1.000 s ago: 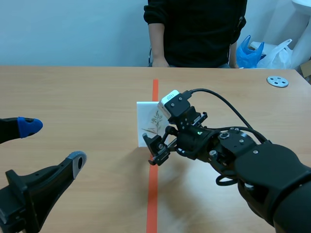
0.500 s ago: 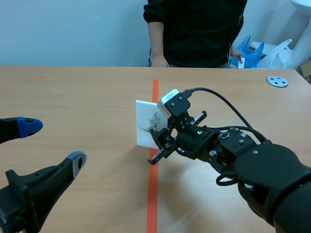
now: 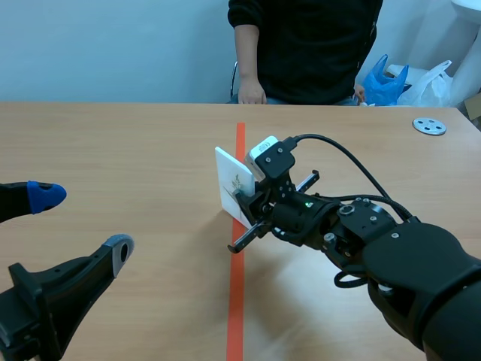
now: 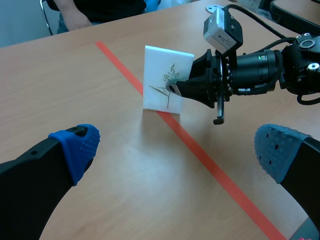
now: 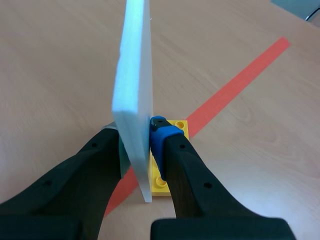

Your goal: Sort the leaf by its shape. The table is split by an orange tape line. A compound leaf with several leaflets goes to the left side, a simple leaf with one blade goes to the right side. Return to the home posture when a red brick is placed on the table.

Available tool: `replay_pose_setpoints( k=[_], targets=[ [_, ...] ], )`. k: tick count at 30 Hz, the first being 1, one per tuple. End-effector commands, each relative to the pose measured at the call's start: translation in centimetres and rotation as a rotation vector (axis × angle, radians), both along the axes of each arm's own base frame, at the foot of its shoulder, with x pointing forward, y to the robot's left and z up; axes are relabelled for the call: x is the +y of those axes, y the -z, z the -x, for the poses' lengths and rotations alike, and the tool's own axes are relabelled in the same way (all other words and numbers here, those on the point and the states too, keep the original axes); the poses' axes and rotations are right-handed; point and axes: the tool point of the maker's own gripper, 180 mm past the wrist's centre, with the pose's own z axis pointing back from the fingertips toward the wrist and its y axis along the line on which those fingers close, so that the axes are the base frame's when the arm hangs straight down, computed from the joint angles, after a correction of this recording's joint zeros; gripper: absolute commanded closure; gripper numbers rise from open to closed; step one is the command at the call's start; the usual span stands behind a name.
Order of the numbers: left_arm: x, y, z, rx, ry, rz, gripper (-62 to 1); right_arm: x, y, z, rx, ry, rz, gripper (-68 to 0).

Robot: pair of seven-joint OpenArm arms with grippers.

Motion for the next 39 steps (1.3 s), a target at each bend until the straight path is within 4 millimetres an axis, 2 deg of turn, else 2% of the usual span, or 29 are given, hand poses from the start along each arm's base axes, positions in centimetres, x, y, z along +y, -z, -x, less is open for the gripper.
replay_pose_setpoints(
  k=[1, 7, 10, 16, 22, 25, 29, 34, 39],
  targets=[
    [-0.5, -1.1, -0.2, -0.032, 0.008, 0.022, -62.3, 0.1, -2.7, -1.2, -0.076, -0.007, -0.033, -3.3],
    [-0.5, -1.2, -0.2, -0.034, 0.008, 0.023, -62.3, -0.2, -5.9, -0.6, -0.156, -0.057, -0.036, -3.3],
    [-0.5, -1.2, -0.2, -0.034, 0.008, 0.023, -62.3, -1.7, -7.6, -0.6, -0.188, -0.02, -0.053, -3.3],
    [-0.5, -1.2, -0.2, -0.034, 0.008, 0.023, -62.3, -7.2, -11.0, -1.3, -0.194, 0.152, -0.148, -3.4],
    [-0.5, -1.2, -0.2, -0.034, 0.008, 0.023, -62.3, -14.6, -12.9, -2.5, -0.184, 0.354, -0.186, -3.4],
    [-0.5, -1.2, -0.2, -0.034, 0.008, 0.023, -62.3, -18.2, -13.3, -3.0, -0.167, 0.456, -0.205, -3.3],
    [-0.5, -1.2, -0.2, -0.034, 0.008, 0.023, -62.3, -21.5, -13.4, -3.3, -0.145, 0.563, -0.216, -3.3],
    [-0.5, -1.2, -0.2, -0.034, 0.008, 0.023, -62.3, -24.0, -11.1, -3.7, -0.088, 0.693, -0.197, -3.3],
    [-0.5, -1.1, -0.2, -0.033, 0.008, 0.022, -62.3, -26.0, -8.7, -4.9, -0.034, 0.767, -0.204, -3.3]
  ],
)
